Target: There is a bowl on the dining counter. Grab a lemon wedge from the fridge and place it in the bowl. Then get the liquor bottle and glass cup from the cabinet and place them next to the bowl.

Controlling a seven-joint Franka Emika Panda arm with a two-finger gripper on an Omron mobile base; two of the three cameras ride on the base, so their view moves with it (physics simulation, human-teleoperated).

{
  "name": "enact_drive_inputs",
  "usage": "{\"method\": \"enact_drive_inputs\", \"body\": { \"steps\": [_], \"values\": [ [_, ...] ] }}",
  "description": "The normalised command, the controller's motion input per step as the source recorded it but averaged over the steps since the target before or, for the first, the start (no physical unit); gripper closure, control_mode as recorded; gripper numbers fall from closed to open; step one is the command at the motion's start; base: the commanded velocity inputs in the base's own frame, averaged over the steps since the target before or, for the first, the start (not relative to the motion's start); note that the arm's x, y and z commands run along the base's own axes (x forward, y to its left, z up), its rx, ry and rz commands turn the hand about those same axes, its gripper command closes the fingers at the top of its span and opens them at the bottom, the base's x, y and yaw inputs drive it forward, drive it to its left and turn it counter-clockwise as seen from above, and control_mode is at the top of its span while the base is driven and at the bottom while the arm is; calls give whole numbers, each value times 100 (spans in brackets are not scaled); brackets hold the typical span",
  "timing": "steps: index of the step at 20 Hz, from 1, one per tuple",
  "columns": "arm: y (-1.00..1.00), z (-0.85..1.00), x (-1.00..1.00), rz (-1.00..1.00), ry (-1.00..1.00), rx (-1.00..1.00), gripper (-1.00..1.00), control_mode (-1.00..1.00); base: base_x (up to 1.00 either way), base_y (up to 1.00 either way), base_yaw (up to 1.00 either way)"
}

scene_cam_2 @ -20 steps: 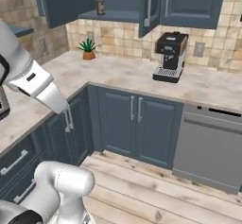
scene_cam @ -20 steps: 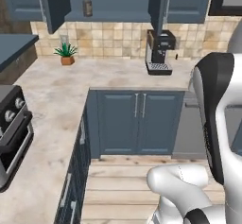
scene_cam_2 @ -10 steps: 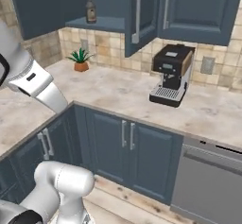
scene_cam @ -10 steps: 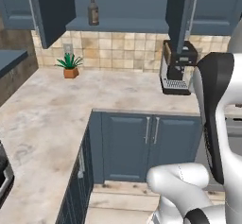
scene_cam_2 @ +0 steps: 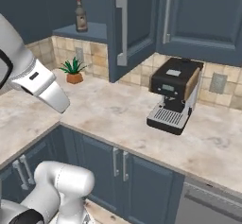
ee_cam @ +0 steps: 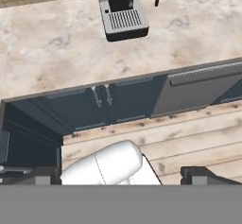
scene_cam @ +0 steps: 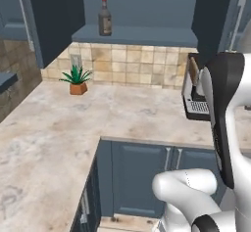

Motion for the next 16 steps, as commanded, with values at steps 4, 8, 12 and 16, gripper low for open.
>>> {"method": "enact_drive_inputs", "body": {
  "steps": [4, 8, 12, 16],
  "values": [
    [0, 0, 0, 0, 0, 0, -100, 100, 26, 61, 9],
    [0, 0, 0, 0, 0, 0, -100, 100, 4, 70, 1],
    [0, 0, 0, 0, 0, 0, -100, 100, 33, 42, 0],
    [0, 0, 0, 0, 0, 0, -100, 100, 60, -4, 0]
  ]
}}
